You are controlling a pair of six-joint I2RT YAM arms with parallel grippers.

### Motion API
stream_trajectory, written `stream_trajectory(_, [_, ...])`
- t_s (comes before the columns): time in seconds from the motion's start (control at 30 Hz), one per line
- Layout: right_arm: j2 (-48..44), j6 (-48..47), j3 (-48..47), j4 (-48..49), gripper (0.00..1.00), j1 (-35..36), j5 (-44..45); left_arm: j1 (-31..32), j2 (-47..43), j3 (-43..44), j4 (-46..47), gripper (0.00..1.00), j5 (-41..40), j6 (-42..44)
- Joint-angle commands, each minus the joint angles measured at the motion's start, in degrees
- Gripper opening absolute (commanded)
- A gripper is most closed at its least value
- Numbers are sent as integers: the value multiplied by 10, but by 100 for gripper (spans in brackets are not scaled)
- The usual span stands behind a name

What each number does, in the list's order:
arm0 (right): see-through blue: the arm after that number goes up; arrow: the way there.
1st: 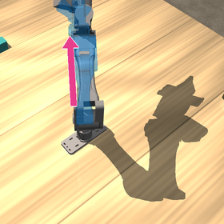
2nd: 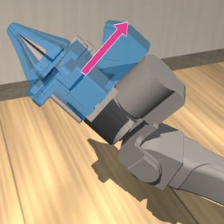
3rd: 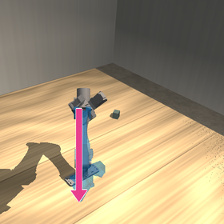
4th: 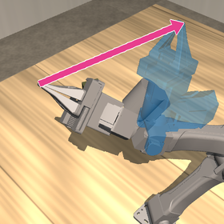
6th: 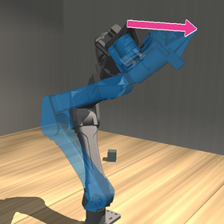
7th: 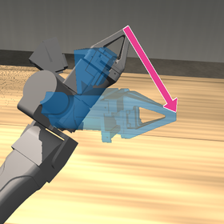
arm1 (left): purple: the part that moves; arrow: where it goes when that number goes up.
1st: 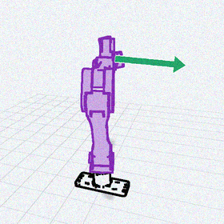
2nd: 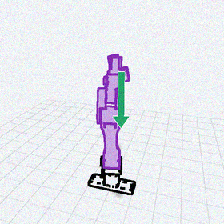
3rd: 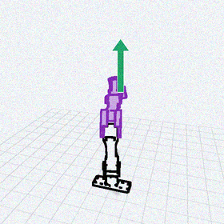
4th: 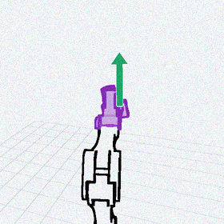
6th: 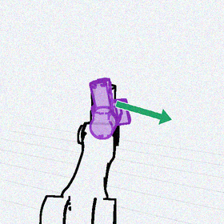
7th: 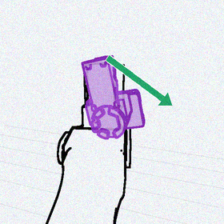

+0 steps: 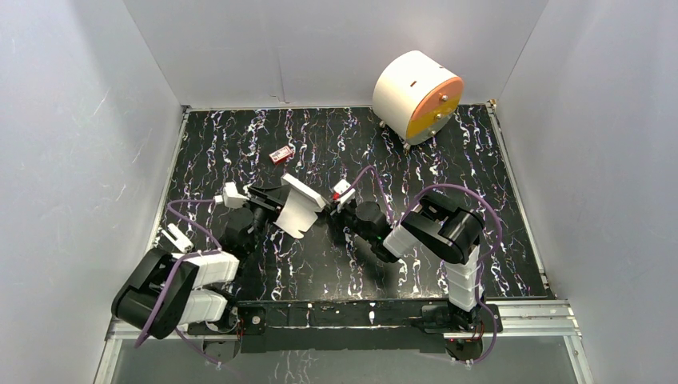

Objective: Fold the paper box

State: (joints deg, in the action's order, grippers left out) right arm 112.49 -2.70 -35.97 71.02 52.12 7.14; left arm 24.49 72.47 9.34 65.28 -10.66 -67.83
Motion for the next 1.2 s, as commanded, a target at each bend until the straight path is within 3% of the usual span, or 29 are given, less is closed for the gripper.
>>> stream_trajectory(0.0, [-1, -16, 16, -28, 0, -1, -18, -28, 24, 37, -60, 54, 50, 1])
stream_trajectory(0.33, [-4, -26, 13, -32, 0, -2, -29, -57, 133, 100, -21, 52, 106, -27])
stream_trajectory(0.43, [-4, -28, 12, -33, 0, -2, -32, -59, 159, 108, -2, 47, 107, -40])
stream_trajectory(0.9, [-4, -32, 9, -38, 0, -2, -38, -59, 247, 97, 149, 0, 101, -126])
stream_trajectory(1.17, [-23, -27, 21, -42, 12, -2, -37, -59, 229, 68, 162, 0, 74, -121])
